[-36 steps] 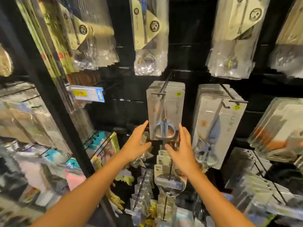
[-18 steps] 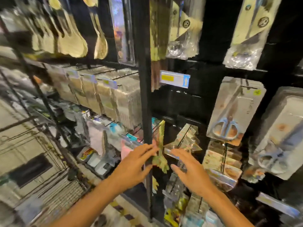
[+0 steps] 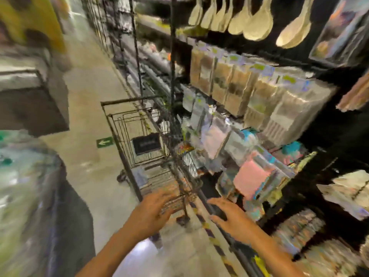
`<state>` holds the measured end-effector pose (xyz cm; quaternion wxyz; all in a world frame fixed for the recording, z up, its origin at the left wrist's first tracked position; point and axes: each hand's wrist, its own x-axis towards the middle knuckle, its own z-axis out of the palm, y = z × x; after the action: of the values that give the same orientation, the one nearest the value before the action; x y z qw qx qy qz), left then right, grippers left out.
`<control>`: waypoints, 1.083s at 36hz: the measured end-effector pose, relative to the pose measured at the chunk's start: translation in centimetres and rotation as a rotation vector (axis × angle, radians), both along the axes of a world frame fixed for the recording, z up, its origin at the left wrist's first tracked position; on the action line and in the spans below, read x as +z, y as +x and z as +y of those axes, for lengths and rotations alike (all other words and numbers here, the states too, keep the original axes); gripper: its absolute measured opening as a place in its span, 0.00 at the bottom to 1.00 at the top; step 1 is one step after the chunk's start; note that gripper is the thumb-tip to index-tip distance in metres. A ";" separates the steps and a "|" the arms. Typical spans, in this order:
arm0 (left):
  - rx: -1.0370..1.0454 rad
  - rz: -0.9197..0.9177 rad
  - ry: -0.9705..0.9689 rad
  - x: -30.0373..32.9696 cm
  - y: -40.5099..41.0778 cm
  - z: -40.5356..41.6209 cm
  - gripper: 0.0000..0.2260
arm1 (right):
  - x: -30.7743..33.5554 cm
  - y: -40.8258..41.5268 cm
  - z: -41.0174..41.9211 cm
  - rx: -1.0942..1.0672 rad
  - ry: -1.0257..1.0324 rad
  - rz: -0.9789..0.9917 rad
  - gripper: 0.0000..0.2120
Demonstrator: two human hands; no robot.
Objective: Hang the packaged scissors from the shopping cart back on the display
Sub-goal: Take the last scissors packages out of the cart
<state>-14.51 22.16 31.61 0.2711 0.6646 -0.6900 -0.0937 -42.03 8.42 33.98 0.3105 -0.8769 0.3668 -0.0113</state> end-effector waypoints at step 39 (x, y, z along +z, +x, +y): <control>0.498 0.212 0.554 -8.7 15.4 -10.1 0.25 | -11.0 22.7 -21.2 0.326 0.197 0.213 0.25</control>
<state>0.90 12.09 22.94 0.1655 0.8464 -0.4244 -0.2759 -19.35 -12.73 23.01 0.3520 -0.8862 0.2500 0.1678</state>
